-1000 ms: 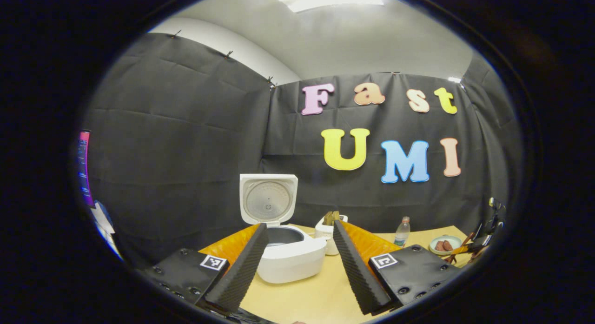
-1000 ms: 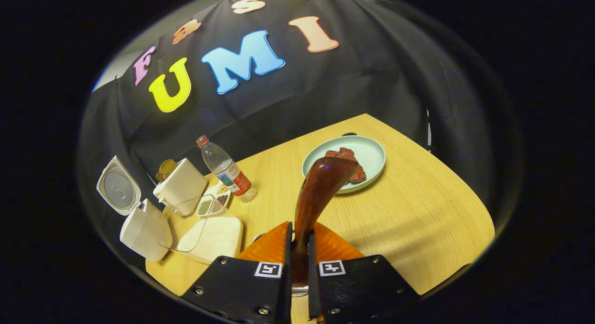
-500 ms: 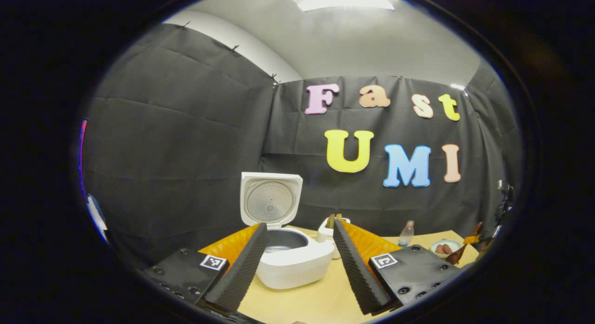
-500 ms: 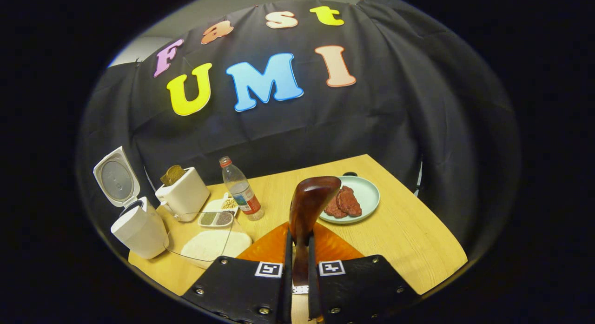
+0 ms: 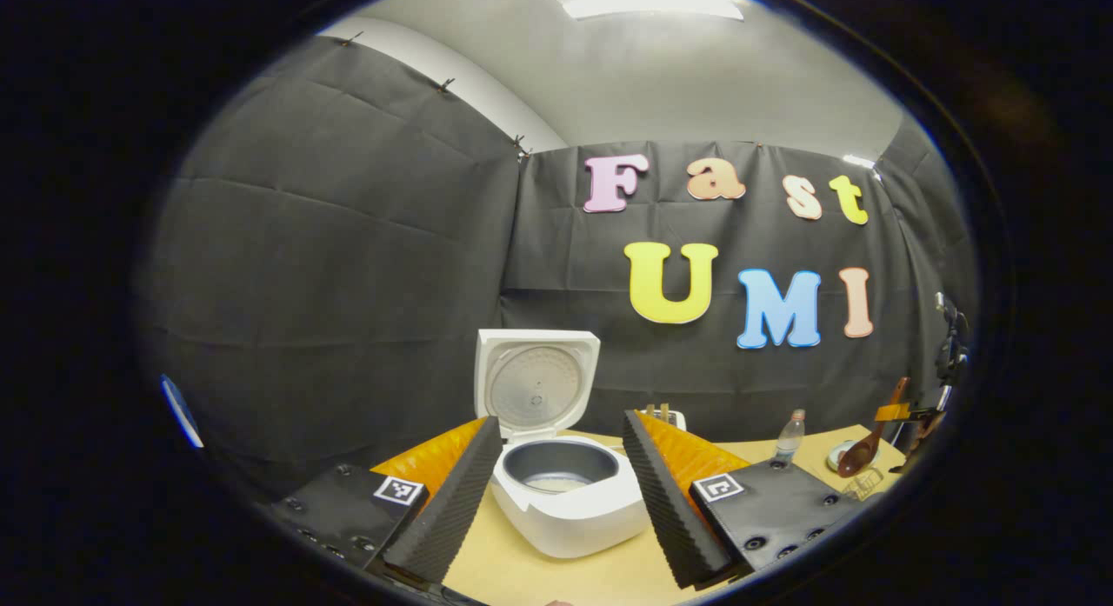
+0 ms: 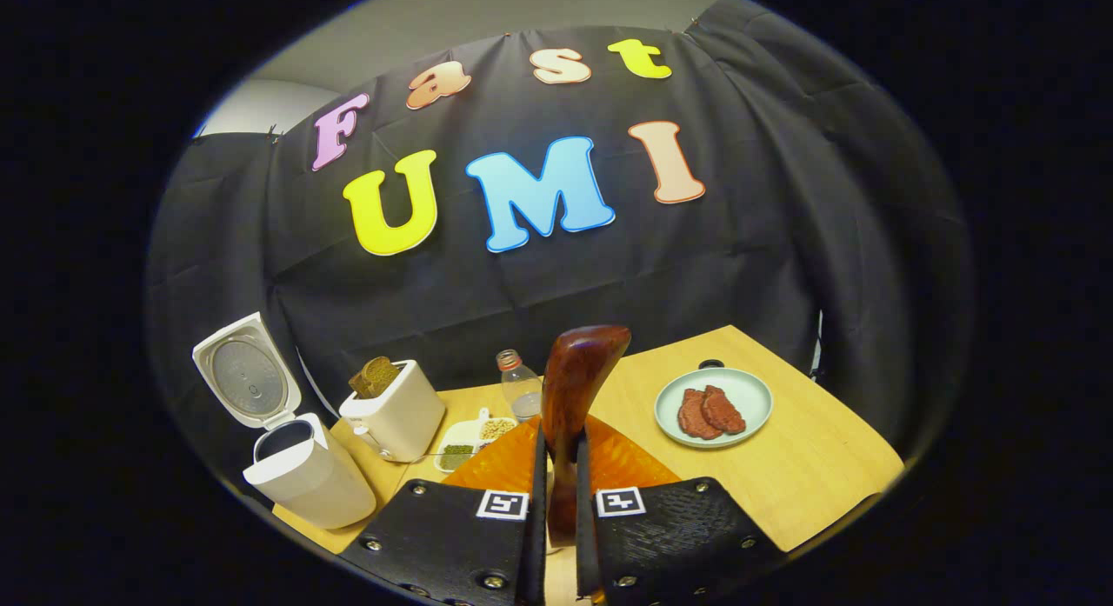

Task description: Close the left gripper, press the button to open the rice cooker; take a wooden spoon from the chopstick holder with the right hand, scoop a spoonful of rice and pour it into the rice cooker, then put the wooden spoon back into the chopstick holder.

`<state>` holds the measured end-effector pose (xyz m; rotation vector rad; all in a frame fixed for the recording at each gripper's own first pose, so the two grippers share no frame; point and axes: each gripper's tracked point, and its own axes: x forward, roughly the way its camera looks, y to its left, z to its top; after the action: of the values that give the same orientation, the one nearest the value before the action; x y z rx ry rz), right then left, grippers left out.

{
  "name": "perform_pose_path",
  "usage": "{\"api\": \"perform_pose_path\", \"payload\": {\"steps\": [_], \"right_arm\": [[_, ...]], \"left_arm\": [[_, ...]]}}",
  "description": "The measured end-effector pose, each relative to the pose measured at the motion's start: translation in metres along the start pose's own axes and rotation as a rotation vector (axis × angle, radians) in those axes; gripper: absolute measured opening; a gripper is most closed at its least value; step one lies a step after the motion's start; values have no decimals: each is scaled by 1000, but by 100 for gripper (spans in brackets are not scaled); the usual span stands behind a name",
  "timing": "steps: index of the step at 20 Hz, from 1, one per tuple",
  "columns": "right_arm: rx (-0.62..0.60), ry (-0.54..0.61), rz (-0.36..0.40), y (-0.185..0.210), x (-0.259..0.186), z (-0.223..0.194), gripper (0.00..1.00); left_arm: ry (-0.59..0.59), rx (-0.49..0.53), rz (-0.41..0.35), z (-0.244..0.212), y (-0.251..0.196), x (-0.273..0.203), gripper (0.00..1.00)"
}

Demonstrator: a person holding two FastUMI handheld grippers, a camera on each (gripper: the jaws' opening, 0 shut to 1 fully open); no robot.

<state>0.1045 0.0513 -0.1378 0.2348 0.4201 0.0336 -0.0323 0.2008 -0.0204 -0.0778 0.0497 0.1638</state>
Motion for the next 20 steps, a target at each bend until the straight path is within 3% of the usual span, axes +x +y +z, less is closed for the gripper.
{"api": "perform_pose_path", "payload": {"steps": [5,15,20], "right_arm": [[-4,24,18,43,41,-25,14],[-56,109,-87,68,108,-102,14],[-96,124,3,110,103,-128,14]], "left_arm": [[13,14,23,-7,38,10,95],[46,44,75,-21,93,12,97],[54,30,99,-25,101,10,96]]}}
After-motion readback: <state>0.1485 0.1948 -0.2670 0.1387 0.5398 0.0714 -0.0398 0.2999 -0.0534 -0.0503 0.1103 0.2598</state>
